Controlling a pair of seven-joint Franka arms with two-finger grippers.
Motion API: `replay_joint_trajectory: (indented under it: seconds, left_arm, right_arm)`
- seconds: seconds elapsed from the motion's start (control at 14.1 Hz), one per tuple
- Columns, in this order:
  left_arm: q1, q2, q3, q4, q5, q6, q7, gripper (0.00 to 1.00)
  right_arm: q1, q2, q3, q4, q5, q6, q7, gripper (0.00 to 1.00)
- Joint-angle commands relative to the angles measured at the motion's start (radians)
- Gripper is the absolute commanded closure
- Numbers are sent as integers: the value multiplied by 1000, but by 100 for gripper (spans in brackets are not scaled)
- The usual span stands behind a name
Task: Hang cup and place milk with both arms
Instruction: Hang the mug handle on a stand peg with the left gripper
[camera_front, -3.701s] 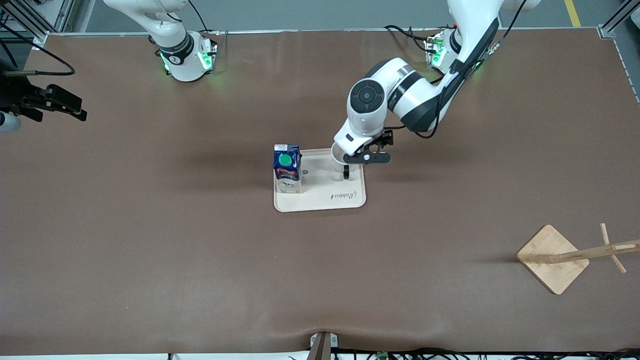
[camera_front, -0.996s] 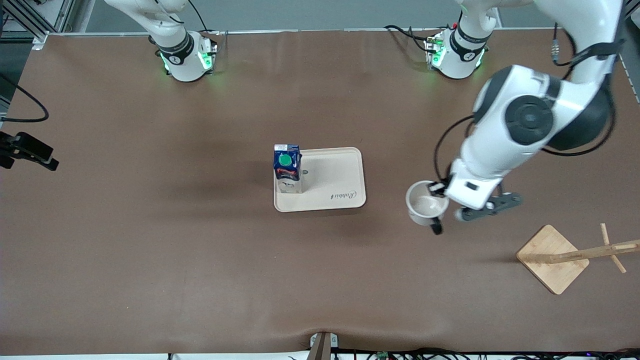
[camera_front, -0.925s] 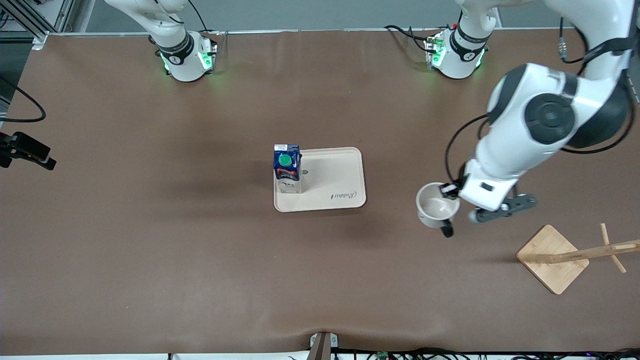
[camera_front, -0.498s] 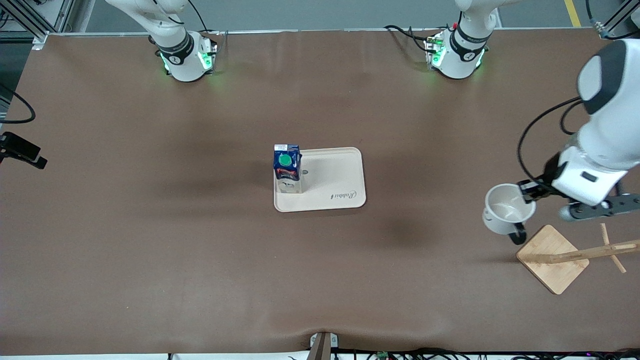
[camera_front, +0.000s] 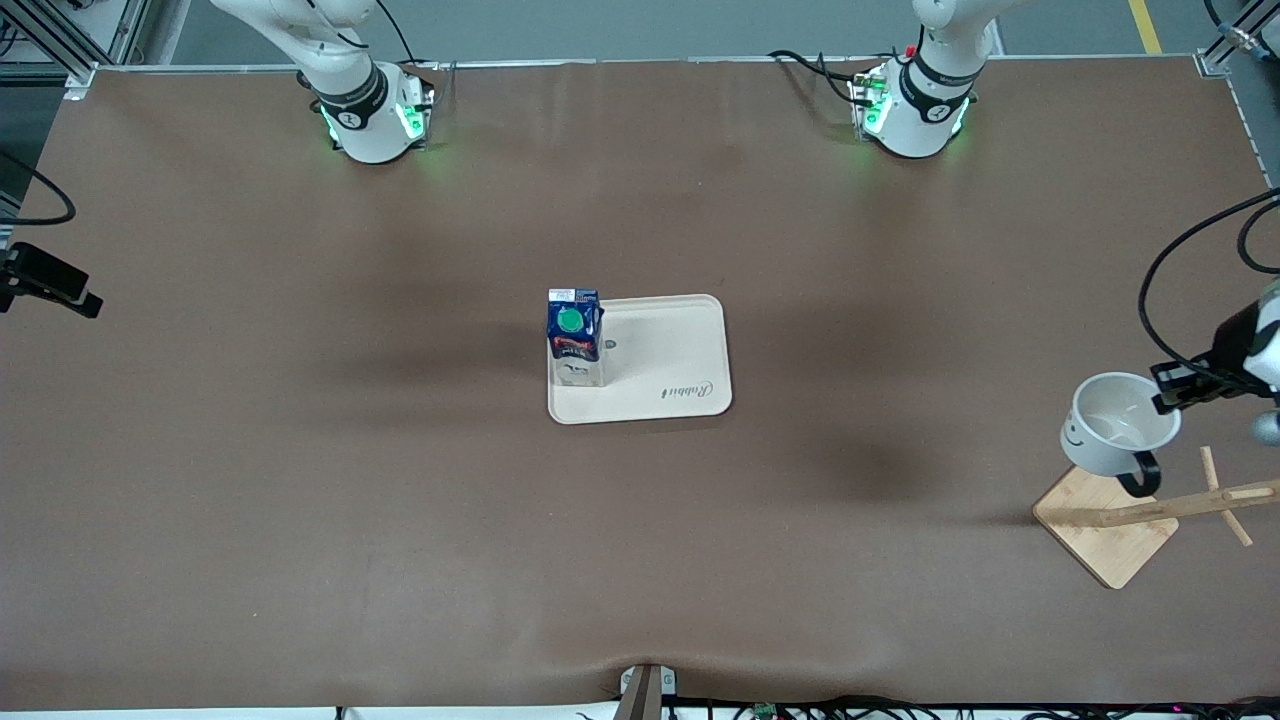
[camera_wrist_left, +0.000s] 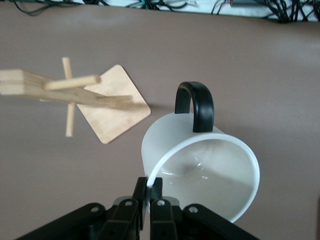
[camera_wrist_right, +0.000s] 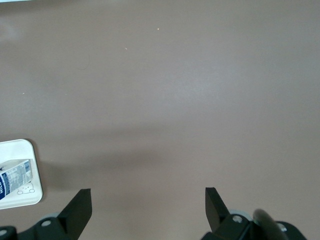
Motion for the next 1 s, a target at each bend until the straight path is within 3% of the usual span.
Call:
replay_joint_trajectory:
  seconds: [0.0, 0.14, 0.93]
  left_arm:
    - [72, 25, -11, 43, -103, 12, 72, 100]
    - [127, 34, -10, 43, -172, 32, 145, 100]
    - [192, 82, -10, 36, -234, 139, 202, 100]
  right_arm:
    - [-1, -1, 2, 16, -1, -15, -9, 0]
    - [-1, -6, 1, 16, -3, -17, -9, 0]
    - [48, -29, 13, 9, -66, -125, 1, 0]
